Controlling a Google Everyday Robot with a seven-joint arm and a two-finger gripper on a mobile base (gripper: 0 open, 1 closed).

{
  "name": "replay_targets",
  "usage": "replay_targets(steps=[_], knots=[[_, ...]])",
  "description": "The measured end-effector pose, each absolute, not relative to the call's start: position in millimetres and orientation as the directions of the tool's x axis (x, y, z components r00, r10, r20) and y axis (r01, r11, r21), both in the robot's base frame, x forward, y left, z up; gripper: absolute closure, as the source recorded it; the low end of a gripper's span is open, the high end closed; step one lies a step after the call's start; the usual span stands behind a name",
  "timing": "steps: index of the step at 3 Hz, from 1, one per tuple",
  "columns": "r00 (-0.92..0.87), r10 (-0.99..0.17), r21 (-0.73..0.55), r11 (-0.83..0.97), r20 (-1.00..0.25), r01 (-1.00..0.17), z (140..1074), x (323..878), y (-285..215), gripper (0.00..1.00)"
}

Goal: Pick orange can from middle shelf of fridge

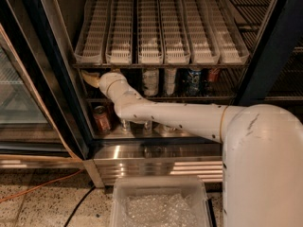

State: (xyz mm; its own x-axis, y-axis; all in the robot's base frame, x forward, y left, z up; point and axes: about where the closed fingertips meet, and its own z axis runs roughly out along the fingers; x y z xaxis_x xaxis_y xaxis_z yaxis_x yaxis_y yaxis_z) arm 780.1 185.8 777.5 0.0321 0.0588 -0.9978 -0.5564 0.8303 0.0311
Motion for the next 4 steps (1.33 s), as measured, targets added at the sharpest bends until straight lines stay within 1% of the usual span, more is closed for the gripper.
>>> replay_targets(steps=[1,2,3,4], knots=[[0.002,0.087,0.072,0.834,-0.996,-0.547,775.7,788.4,191.5,0.23],[-0.014,0.105,0.096,0.837,-0.994,-0.539,777.6,799.9,199.3,0.28],[-0.019,0.111,0.104,0.843,-0.994,-0.528,777.9,808.2,202.7,0.31],[-0.019,0.111,0.104,0.843,-0.994,-0.528,777.9,808.2,202.7,0.21]])
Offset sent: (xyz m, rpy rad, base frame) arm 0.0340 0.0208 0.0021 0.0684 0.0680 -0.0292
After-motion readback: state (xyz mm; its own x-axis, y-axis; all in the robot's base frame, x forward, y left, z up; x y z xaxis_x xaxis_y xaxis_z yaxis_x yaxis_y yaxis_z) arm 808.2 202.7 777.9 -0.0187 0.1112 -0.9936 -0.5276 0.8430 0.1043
